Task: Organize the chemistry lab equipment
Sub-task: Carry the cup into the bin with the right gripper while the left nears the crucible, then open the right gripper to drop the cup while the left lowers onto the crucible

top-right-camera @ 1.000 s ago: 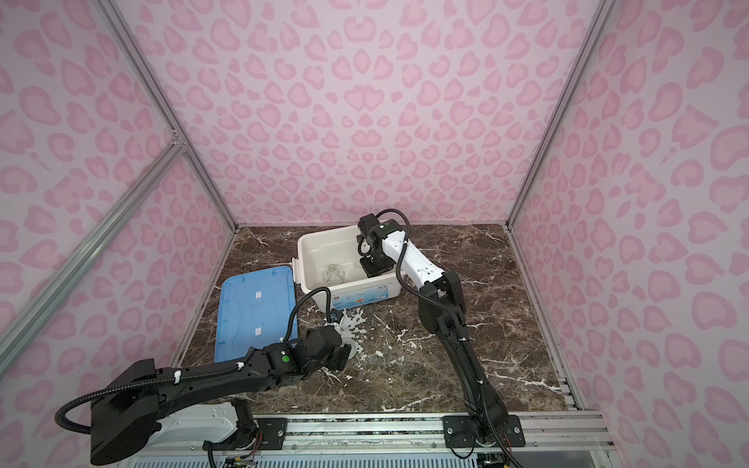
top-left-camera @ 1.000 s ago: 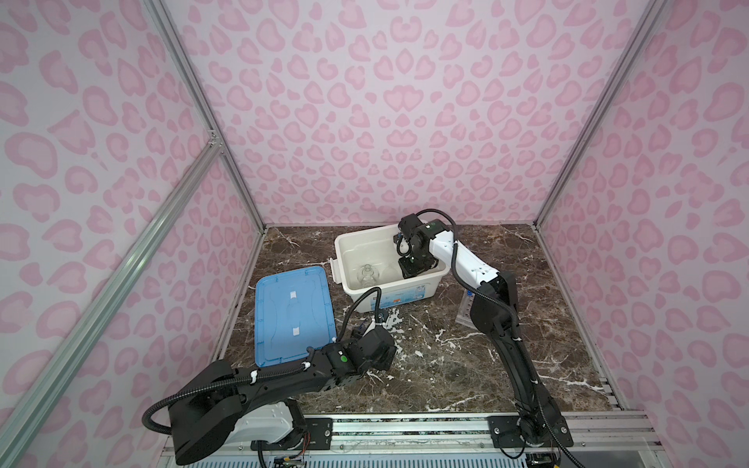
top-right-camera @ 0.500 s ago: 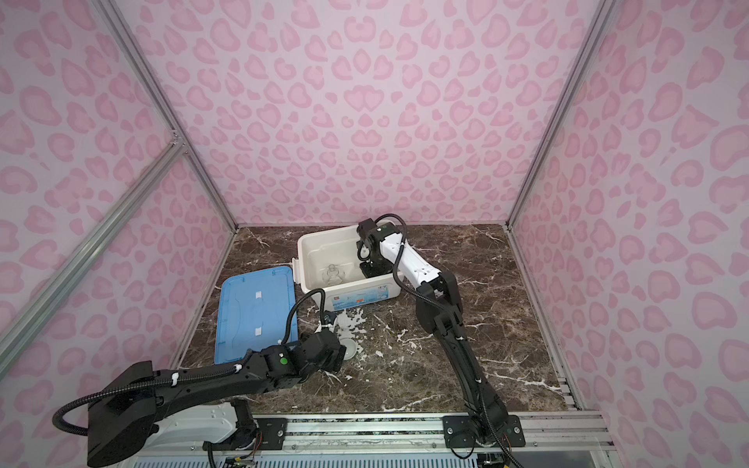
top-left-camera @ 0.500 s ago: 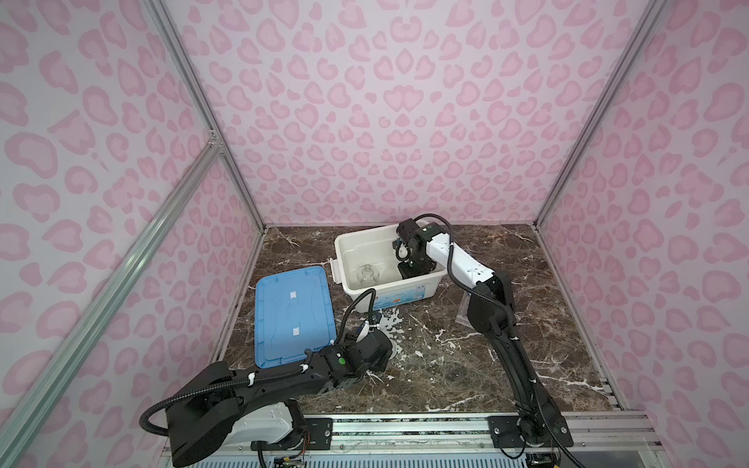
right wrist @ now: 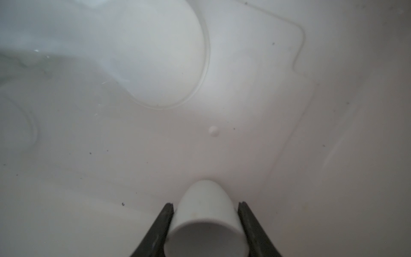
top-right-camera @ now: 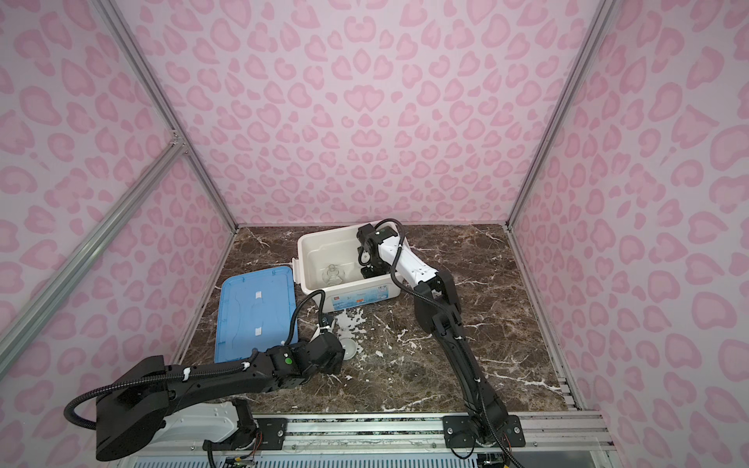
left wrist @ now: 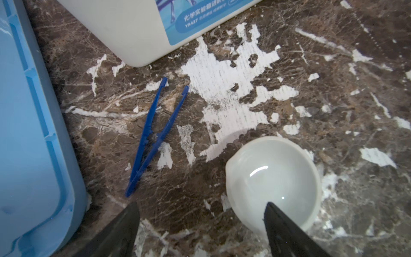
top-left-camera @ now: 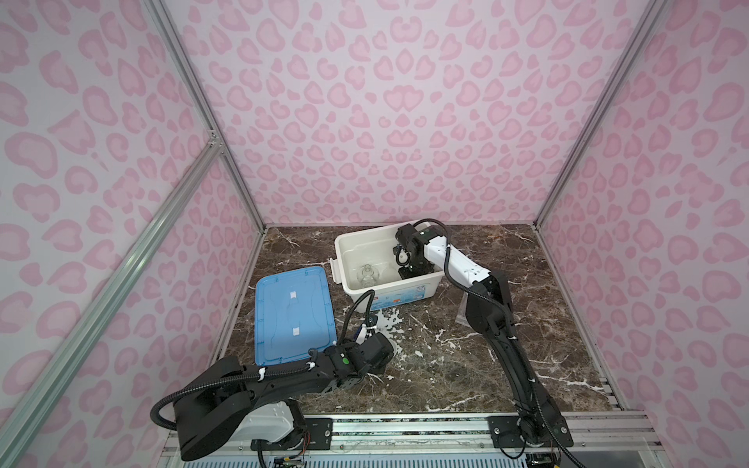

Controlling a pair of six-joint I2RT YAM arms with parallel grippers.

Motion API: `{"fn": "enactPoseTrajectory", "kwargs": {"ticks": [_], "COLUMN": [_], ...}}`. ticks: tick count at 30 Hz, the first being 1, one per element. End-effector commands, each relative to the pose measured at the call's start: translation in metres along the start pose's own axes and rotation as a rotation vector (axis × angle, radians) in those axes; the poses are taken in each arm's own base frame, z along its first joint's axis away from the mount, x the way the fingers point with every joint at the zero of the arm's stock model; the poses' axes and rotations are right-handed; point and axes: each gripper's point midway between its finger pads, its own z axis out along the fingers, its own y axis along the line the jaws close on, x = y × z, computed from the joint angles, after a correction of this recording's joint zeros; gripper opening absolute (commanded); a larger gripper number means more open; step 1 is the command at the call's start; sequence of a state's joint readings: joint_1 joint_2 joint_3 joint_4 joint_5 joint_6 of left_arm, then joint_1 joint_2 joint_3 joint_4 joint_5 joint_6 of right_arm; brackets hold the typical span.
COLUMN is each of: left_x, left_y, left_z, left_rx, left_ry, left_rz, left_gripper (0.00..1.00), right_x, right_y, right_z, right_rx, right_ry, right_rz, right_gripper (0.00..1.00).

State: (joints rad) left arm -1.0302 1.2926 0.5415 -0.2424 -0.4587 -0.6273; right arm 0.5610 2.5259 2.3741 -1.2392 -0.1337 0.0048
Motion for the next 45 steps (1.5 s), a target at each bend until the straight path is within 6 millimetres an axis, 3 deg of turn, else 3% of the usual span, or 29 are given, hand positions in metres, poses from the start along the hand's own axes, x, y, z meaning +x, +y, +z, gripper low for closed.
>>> {"fn": "enactPoseTrajectory", "kwargs": {"ticks": [1, 18, 29, 34, 38, 45], "left_x": [-0.004, 0.001, 0.001, 0.001, 0.002, 0.004], "left_y": [-0.007, -0.023, -0.026, -0.029, -0.03, -0.032], "left_z": [0.001, 0.012, 0.014, 0.015, 0.016, 0.019], "left_rx": [0.016, 0.059, 0.065, 0.071, 0.074, 0.073], "left_ry": [0.003, 0.052, 0.059, 0.065, 0.066, 0.082], "left_rz": [-0.03, -0.037, -0.033, -0.027, -0.03, -0.019], "left_gripper": [0.89, 0.85, 0.81, 0.73, 0.59, 0.45], "right_x": [0.005, 0.006, 0.001, -0.001, -0.005, -0.01], "right_y": [0.0, 0.002, 0.004, 0.003, 0.004, 0.005], "right_z": [0.008, 0.01, -0.009, -0.02, -0.03, -0.052], "right_rx": [0.002, -0.008, -0.014, -0.005, -0.01, -0.015], "right_ry": [0.027, 0.022, -0.031, -0.058, -0.09, -0.157], "right_rz": [-0.004, 0.0, -0.005, -0.009, -0.008, -0.002], "right_gripper": [0.37, 0.47, 0.59, 0.62, 0.65, 0.66]}}
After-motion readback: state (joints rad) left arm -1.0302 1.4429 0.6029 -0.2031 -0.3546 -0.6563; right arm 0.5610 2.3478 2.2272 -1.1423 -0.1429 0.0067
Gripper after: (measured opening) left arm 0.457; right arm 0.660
